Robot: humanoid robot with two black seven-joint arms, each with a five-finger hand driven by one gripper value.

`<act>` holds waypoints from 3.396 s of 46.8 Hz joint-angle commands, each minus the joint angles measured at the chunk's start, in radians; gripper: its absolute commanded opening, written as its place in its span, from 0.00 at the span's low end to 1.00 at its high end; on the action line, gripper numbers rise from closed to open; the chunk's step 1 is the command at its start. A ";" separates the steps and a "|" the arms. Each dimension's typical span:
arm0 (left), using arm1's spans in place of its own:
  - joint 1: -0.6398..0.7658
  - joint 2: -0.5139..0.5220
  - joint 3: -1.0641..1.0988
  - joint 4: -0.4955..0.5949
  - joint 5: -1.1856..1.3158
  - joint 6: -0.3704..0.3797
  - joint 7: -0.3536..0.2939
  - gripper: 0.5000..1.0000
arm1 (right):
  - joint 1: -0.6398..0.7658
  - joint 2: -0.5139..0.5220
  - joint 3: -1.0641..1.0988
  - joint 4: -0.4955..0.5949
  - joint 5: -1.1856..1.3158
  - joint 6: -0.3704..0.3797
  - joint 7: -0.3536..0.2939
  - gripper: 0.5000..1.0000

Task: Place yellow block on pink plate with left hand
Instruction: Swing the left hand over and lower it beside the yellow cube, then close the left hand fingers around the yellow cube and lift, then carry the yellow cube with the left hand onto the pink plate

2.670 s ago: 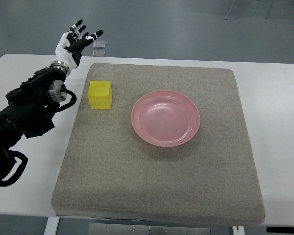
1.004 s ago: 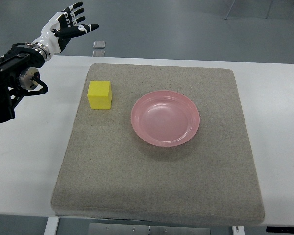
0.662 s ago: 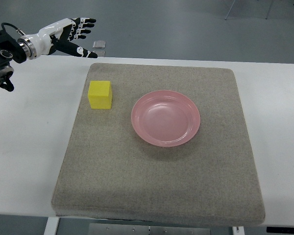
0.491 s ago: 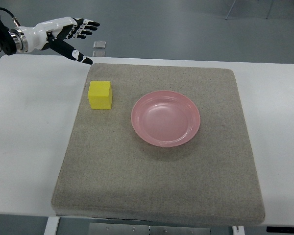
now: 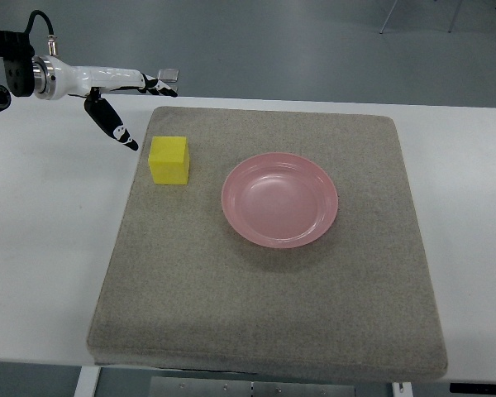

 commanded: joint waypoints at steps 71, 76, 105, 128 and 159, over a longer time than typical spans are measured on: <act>0.128 -0.120 -0.004 0.087 0.012 0.079 0.009 0.92 | -0.001 0.000 0.000 0.000 0.000 -0.001 0.000 0.85; 0.128 -0.124 -0.005 0.090 0.012 0.082 0.009 0.86 | 0.001 0.000 0.000 0.000 0.000 -0.001 0.000 0.85; 0.139 -0.133 -0.010 0.097 0.014 0.095 0.009 0.18 | -0.001 0.000 0.000 0.000 0.000 -0.001 0.000 0.85; 0.122 -0.137 -0.149 0.091 0.003 0.105 0.009 0.20 | 0.001 0.000 0.000 0.000 0.000 -0.001 0.000 0.85; 0.088 -0.255 -0.160 -0.015 0.006 0.099 0.000 0.25 | 0.001 0.000 0.000 0.000 0.000 0.000 0.000 0.85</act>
